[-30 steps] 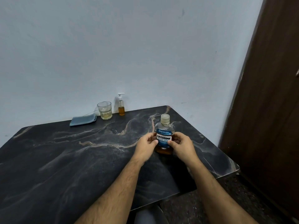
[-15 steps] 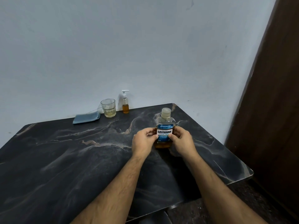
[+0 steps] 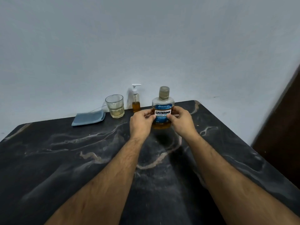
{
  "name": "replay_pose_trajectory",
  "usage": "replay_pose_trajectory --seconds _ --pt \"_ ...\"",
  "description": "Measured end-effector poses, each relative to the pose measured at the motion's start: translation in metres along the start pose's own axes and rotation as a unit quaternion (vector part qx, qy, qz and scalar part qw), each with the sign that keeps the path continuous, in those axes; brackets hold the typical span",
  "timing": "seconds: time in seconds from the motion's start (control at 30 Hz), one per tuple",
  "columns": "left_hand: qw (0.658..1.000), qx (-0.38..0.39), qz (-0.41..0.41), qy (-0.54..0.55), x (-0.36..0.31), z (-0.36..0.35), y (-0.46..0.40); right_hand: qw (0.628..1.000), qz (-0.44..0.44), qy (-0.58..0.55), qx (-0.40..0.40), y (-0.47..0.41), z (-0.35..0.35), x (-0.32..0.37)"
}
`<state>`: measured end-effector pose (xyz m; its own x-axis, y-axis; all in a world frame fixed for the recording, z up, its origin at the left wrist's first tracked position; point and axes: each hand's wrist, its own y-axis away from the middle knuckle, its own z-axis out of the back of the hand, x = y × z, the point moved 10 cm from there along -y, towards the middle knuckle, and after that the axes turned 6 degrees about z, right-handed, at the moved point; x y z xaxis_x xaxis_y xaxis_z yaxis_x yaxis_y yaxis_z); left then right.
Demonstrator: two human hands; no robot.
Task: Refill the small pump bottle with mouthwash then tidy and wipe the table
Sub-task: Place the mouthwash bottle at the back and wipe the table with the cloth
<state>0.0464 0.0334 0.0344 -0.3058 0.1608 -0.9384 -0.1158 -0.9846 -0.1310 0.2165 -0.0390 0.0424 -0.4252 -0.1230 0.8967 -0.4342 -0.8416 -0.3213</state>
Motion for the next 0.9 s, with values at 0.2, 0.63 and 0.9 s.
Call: replay_pose_trajectory --seconds 0.2,0.63,0.9 --pt "0.999 0.036 0.012 0.017 0.017 -0.033 -0.076 1.000 -0.014 0.016 -0.009 -0.082 -0.024 -0.041" --pt "0.993 0.097 -0.004 0.074 0.026 -0.070 -0.142 0.999 -0.002 0.037 0.024 -0.171 -0.054 -0.066" --pt "0.994 0.106 -0.007 0.028 0.024 -0.069 -0.118 0.995 -0.031 0.088 0.030 -0.160 -0.045 -0.062"
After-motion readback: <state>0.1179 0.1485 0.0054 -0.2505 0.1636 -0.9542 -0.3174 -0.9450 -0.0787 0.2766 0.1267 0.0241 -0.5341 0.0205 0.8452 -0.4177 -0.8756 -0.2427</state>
